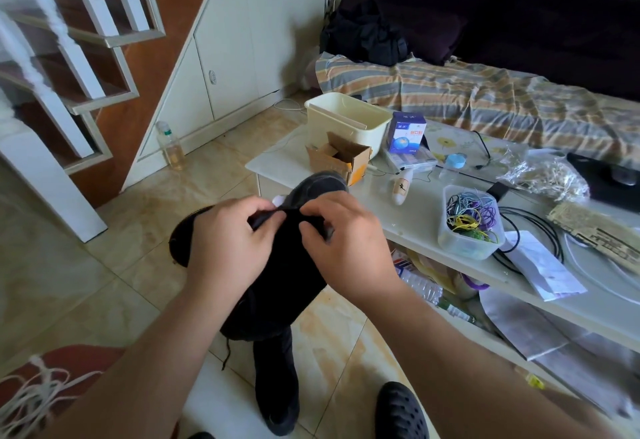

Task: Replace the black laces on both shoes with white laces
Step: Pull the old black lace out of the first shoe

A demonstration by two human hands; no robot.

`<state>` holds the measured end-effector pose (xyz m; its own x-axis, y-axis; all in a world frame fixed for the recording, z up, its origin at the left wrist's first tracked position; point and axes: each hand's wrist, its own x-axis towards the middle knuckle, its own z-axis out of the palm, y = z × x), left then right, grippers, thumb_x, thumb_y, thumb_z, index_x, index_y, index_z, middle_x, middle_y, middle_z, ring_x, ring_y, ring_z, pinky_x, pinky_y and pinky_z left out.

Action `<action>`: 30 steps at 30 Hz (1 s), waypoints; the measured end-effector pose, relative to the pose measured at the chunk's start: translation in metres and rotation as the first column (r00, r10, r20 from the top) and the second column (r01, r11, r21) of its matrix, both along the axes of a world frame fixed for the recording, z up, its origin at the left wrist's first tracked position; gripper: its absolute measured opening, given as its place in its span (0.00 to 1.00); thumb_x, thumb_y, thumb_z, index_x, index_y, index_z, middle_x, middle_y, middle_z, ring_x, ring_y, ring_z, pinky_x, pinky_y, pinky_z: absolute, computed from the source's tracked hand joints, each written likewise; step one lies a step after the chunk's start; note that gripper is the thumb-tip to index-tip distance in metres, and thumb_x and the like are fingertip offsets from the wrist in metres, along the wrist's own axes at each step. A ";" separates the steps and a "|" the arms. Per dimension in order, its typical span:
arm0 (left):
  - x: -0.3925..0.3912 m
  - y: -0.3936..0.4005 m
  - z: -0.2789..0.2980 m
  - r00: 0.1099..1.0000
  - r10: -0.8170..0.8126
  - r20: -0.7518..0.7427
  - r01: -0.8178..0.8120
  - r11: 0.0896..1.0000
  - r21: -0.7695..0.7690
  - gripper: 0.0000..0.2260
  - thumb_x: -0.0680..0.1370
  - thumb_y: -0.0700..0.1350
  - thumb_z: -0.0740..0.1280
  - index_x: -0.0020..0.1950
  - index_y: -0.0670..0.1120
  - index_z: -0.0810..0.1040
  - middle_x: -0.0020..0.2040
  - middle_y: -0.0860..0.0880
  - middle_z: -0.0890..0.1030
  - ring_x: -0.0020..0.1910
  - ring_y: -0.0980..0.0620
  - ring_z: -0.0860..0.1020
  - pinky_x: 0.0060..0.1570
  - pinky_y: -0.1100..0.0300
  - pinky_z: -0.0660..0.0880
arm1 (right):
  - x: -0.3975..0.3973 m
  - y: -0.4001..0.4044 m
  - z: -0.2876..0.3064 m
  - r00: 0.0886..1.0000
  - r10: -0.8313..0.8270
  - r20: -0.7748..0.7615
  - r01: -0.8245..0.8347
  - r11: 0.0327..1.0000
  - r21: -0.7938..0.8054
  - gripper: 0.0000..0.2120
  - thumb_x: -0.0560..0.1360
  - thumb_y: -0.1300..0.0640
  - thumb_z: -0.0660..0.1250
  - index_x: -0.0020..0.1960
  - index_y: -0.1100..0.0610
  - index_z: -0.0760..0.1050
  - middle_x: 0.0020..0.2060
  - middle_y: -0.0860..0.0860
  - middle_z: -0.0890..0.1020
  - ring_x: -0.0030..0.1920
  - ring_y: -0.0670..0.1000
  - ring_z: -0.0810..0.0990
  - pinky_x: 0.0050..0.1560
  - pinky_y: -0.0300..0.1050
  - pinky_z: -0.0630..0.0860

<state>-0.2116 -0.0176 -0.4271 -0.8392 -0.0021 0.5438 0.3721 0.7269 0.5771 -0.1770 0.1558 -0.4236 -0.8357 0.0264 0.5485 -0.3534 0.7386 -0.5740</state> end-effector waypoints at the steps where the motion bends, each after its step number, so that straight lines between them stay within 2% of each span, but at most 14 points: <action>1: 0.003 0.006 0.000 1.000 -0.014 0.007 0.014 1.000 -0.001 0.04 0.75 0.50 0.77 0.46 0.52 0.87 0.38 0.56 0.85 0.36 0.57 0.79 0.38 0.68 0.73 | -0.003 -0.001 -0.002 1.000 -0.009 -0.013 0.010 0.999 0.031 0.07 0.76 0.56 0.72 0.53 0.55 0.85 0.49 0.48 0.84 0.51 0.48 0.81 0.54 0.42 0.78; 2: 0.006 0.011 -0.002 0.999 -0.031 0.011 0.031 1.000 -0.006 0.04 0.75 0.51 0.78 0.45 0.52 0.87 0.38 0.56 0.85 0.37 0.58 0.78 0.39 0.74 0.69 | -0.005 -0.001 -0.004 0.999 -0.036 -0.002 0.036 0.998 0.050 0.06 0.75 0.57 0.71 0.51 0.55 0.85 0.47 0.49 0.84 0.49 0.50 0.81 0.52 0.46 0.79; 3: 0.009 0.016 -0.004 0.999 -0.051 0.013 0.051 0.999 -0.009 0.04 0.75 0.51 0.78 0.45 0.52 0.87 0.39 0.56 0.85 0.37 0.58 0.78 0.39 0.76 0.68 | -0.007 0.000 -0.007 0.997 -0.070 0.016 0.069 0.995 0.067 0.05 0.74 0.58 0.71 0.48 0.55 0.84 0.44 0.49 0.84 0.46 0.51 0.81 0.48 0.50 0.80; 6: 0.013 0.023 -0.010 0.995 -0.091 0.045 0.090 0.996 0.018 0.04 0.75 0.51 0.77 0.43 0.52 0.86 0.37 0.58 0.84 0.37 0.57 0.79 0.38 0.74 0.68 | -0.011 0.006 -0.011 0.983 -0.153 0.100 0.135 0.977 0.165 0.04 0.73 0.55 0.69 0.44 0.54 0.81 0.39 0.50 0.81 0.41 0.54 0.79 0.41 0.52 0.78; 10: 0.015 0.026 -0.011 0.994 -0.074 0.078 0.074 0.997 0.014 0.07 0.75 0.51 0.77 0.39 0.51 0.83 0.33 0.59 0.81 0.35 0.57 0.79 0.37 0.70 0.69 | -0.012 0.011 -0.012 0.978 -0.142 0.150 0.105 0.966 0.235 0.03 0.73 0.56 0.69 0.44 0.56 0.80 0.36 0.51 0.81 0.39 0.56 0.78 0.39 0.53 0.78; 15: 0.011 0.023 -0.006 0.986 -0.046 0.159 0.033 0.996 0.084 0.08 0.75 0.51 0.76 0.38 0.50 0.83 0.32 0.60 0.81 0.36 0.57 0.80 0.35 0.70 0.69 | -0.011 0.014 -0.009 0.986 -0.131 0.106 0.110 0.977 0.181 0.05 0.73 0.58 0.69 0.41 0.56 0.81 0.35 0.51 0.82 0.38 0.55 0.79 0.37 0.52 0.78; 18: 0.010 0.021 -0.006 0.980 -0.042 0.194 0.022 0.994 0.103 0.08 0.75 0.51 0.76 0.39 0.50 0.83 0.32 0.60 0.81 0.36 0.59 0.79 0.35 0.72 0.69 | -0.008 0.015 -0.007 0.982 -0.151 0.117 0.134 0.981 0.139 0.05 0.72 0.58 0.68 0.37 0.55 0.77 0.32 0.49 0.78 0.35 0.53 0.75 0.33 0.51 0.76; 20: 0.009 0.017 -0.007 0.980 -0.031 0.198 0.011 0.995 0.098 0.06 0.75 0.51 0.76 0.41 0.50 0.84 0.30 0.59 0.80 0.36 0.61 0.80 0.35 0.73 0.69 | -0.006 0.017 -0.007 0.983 -0.141 0.120 0.122 0.980 0.155 0.05 0.73 0.58 0.67 0.38 0.54 0.75 0.33 0.48 0.76 0.36 0.53 0.73 0.33 0.52 0.75; 22: 0.005 0.009 -0.006 0.977 -0.009 0.214 -0.018 0.992 0.122 0.06 0.76 0.52 0.76 0.42 0.51 0.85 0.31 0.60 0.81 0.37 0.63 0.80 0.38 0.72 0.71 | -0.008 0.028 -0.006 0.968 -0.189 0.163 0.171 0.978 0.118 0.05 0.75 0.58 0.66 0.40 0.55 0.76 0.36 0.49 0.77 0.38 0.53 0.75 0.36 0.52 0.75; 23: 0.002 0.005 -0.005 0.973 -0.002 0.229 -0.034 0.988 0.151 0.06 0.76 0.52 0.76 0.42 0.52 0.85 0.33 0.61 0.82 0.38 0.63 0.81 0.40 0.68 0.75 | -0.010 0.037 -0.005 0.945 -0.245 0.218 0.234 0.969 0.074 0.05 0.76 0.56 0.66 0.42 0.55 0.77 0.38 0.50 0.79 0.39 0.54 0.76 0.38 0.52 0.77; 25: 0.001 -0.002 -0.002 0.971 0.000 0.240 -0.052 0.977 0.208 0.06 0.77 0.52 0.76 0.43 0.52 0.85 0.36 0.64 0.83 0.38 0.63 0.81 0.42 0.61 0.78 | -0.014 0.057 -0.002 0.860 -0.340 0.381 0.374 0.927 -0.016 0.08 0.76 0.53 0.64 0.41 0.54 0.78 0.38 0.52 0.81 0.39 0.57 0.80 0.39 0.53 0.81; 27: 0.002 -0.002 0.000 0.976 0.002 0.220 -0.053 0.973 0.226 0.05 0.77 0.51 0.76 0.43 0.52 0.85 0.36 0.65 0.82 0.37 0.63 0.81 0.40 0.61 0.77 | -0.015 0.068 -0.001 0.805 -0.341 0.486 0.411 0.911 -0.041 0.09 0.75 0.52 0.63 0.40 0.55 0.78 0.35 0.54 0.82 0.38 0.59 0.83 0.40 0.56 0.83; 30: 0.004 0.000 -0.001 0.983 0.000 0.182 -0.039 0.978 0.207 0.06 0.76 0.50 0.76 0.41 0.51 0.84 0.33 0.60 0.82 0.35 0.60 0.81 0.39 0.59 0.78 | -0.012 0.062 0.002 0.858 -0.279 0.431 0.361 0.925 -0.120 0.06 0.78 0.53 0.65 0.44 0.51 0.79 0.40 0.49 0.83 0.38 0.52 0.82 0.40 0.49 0.81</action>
